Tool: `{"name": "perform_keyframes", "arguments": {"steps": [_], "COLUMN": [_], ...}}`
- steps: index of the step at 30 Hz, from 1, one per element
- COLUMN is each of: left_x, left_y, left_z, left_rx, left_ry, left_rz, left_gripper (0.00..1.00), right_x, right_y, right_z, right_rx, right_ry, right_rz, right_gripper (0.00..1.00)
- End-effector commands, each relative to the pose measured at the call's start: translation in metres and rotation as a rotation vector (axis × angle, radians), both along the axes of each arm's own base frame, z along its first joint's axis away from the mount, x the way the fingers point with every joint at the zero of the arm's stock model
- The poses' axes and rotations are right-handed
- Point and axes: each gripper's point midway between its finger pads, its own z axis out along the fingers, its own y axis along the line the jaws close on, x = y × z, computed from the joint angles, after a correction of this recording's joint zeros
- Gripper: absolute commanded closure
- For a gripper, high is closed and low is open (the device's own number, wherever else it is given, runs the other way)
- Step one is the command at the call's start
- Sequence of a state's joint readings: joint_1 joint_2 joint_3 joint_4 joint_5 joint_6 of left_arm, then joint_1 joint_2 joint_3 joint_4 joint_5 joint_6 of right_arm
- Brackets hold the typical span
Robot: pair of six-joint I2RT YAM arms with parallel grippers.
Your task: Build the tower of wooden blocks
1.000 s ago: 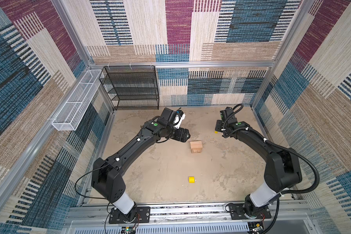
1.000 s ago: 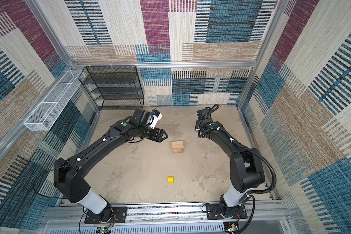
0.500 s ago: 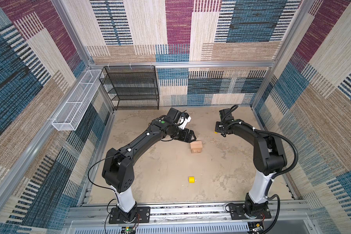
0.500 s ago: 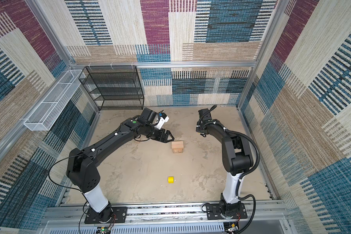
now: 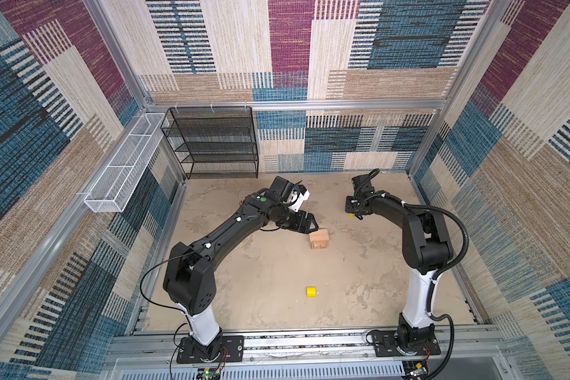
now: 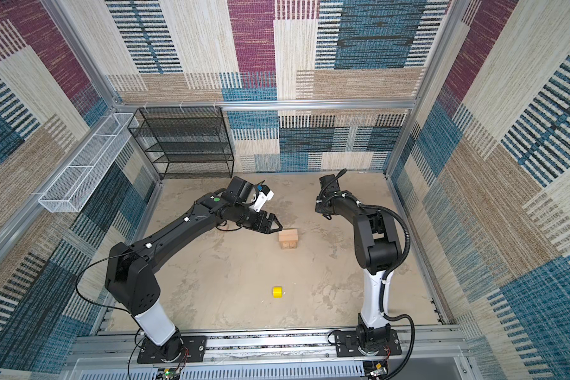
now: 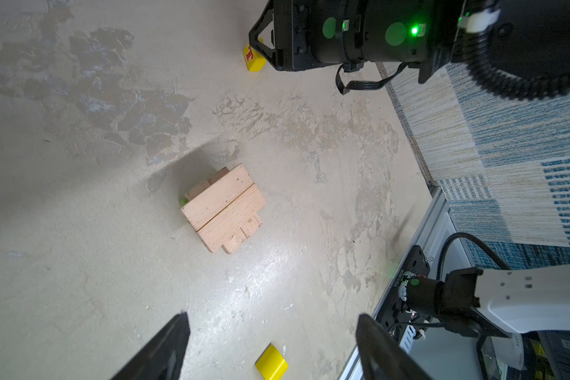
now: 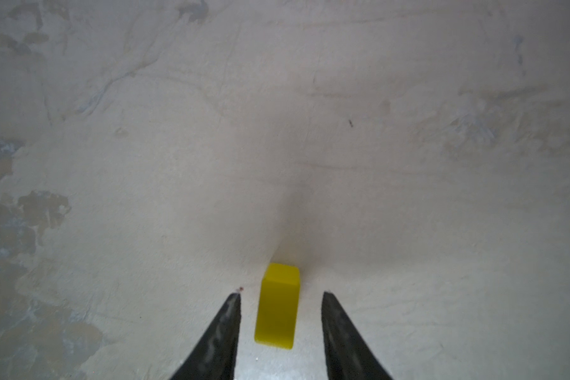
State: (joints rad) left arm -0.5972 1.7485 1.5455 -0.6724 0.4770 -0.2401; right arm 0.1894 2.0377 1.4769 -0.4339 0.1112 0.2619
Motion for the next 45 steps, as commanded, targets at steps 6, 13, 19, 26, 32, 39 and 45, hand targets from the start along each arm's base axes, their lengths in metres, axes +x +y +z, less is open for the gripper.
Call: {"name": "perform_keyframes", "arguments": {"steps": [6,13,19,26,32,39,45], "left_x": [-0.003,-0.003,-0.002,-0.003,-0.005,-0.007,-0.007], "left_y": [0.003,0.005,0.007,0.007,0.007,0.008,0.009], "left_z": [0.0,-0.001,-0.001,0.002,0.005,0.01,0.01], "left_rx": [0.007,0.016,0.028,0.022,0.014,0.006,0.003], "left_ry": [0.002,0.001,-0.003,-0.005,-0.006,-0.008,-0.006], "left_rz": [-0.001,0.006,0.012,0.014,0.015,0.019,0.021], "left_gripper": [0.16,0.16,0.16,0.16,0.16,0.16,0.16], "right_x": [0.001,0.0,-0.006,-0.02,-0.055,-0.093,-0.101], "right_y": [0.0,-0.002,-0.007,-0.009,-0.002,-0.007,0.002], "right_z": [-0.008,-0.01,-0.014,-0.005,-0.008,-0.021,-0.023], "right_rx": [-0.018,-0.042,-0.084,-0.196,-0.389,-0.478,-0.443], "right_ry": [0.032,0.047,0.072,0.082,0.129,0.188,0.192], "right_rz": [0.014,0.028,0.041,0.049,0.047,0.022,0.038], "right_gripper": [0.61,0.64,0.77,0.83,0.82,0.81,0.73]}}
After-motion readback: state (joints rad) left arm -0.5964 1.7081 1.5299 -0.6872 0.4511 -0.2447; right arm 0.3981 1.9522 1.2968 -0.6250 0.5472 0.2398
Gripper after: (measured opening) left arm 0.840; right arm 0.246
